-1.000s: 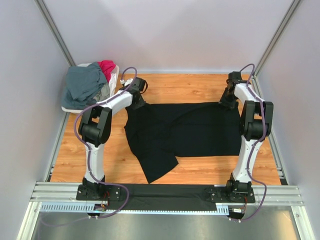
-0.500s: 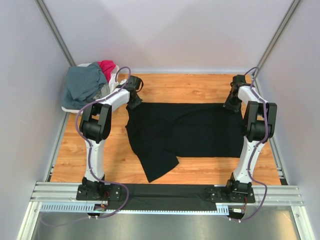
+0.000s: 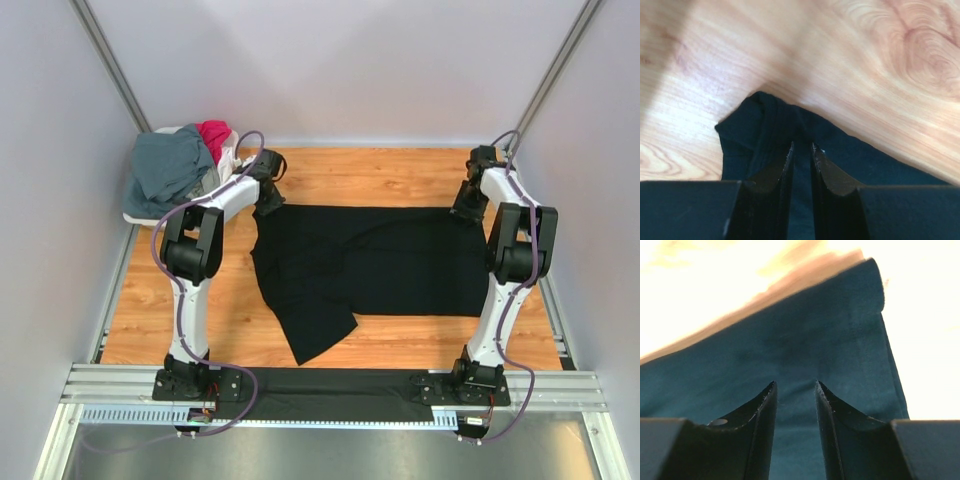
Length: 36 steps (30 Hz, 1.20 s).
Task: Fold and stack the t-shirts
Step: Fold the tshirt
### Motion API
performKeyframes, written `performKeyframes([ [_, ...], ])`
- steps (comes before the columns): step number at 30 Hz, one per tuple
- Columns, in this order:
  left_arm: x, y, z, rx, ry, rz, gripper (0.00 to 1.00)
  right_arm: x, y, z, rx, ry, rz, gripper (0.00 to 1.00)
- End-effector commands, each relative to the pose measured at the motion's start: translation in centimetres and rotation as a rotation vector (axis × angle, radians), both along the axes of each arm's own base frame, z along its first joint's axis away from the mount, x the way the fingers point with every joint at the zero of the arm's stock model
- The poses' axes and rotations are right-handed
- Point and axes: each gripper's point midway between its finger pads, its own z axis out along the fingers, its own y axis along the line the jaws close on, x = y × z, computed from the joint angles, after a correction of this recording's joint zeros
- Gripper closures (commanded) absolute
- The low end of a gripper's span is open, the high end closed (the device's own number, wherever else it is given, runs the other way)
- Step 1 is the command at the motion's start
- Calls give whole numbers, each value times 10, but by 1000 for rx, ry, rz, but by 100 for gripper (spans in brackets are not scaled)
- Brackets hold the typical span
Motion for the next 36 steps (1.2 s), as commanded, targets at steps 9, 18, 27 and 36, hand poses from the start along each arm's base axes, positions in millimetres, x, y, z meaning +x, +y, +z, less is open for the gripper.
performKeyframes([
  [9,19,-27,95,15,-244,-163,73,53,-2,73,-83,-196,48,66],
  [18,12,-42,38,-32,-115,-118,85,47,-10,11,-109,-57,34,69],
  [27,20,-29,-4,-125,27,8,91,66,-14,-12,-101,-21,30,69],
  [36,63,-23,-12,-167,14,21,95,94,-12,-25,-73,-51,14,65],
])
